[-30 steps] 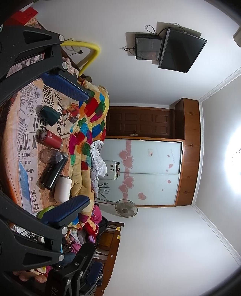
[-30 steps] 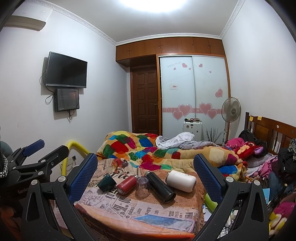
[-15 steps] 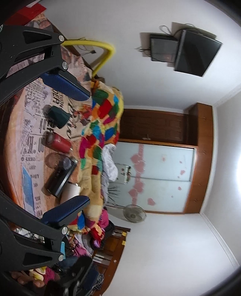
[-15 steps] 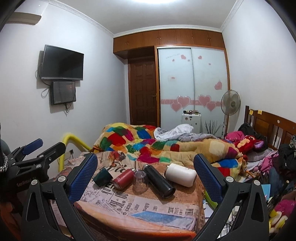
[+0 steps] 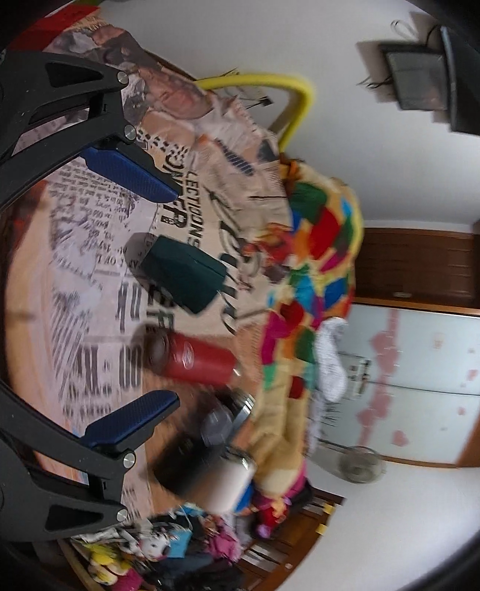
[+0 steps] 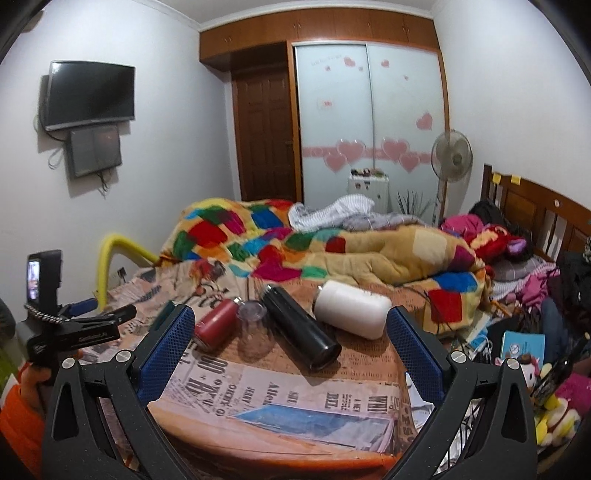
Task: Flip cup upright
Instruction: 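Reach the left gripper to the dark green mug and close on it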
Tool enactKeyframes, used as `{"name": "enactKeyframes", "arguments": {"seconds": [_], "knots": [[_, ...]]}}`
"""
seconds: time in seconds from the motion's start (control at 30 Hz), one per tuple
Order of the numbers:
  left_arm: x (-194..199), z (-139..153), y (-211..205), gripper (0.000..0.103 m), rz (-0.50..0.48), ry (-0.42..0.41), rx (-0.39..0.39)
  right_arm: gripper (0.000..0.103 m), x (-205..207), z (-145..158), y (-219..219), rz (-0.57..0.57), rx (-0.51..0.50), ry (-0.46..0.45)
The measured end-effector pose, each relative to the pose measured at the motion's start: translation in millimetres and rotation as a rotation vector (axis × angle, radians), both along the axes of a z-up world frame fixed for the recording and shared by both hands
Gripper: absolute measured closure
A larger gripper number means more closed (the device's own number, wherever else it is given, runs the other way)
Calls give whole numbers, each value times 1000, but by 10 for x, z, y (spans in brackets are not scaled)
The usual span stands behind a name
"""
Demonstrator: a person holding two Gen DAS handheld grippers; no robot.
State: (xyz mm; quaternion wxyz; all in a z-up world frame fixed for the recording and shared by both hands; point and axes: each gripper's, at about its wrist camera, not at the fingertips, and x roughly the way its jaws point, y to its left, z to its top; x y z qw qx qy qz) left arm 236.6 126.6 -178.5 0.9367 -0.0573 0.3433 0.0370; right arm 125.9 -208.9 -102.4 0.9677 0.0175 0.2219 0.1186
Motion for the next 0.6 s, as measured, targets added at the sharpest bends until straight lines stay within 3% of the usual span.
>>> {"name": "enactKeyframes", "arguments": {"seconds": [0.3,0.6], "knots": [[806,-732,320,16,-62,215,-35,0,391,-283,9,-39,-18,106],[1088,-1018,287,29,-130,255,-26,0,625,-480,141,-34,-48,162]]}}
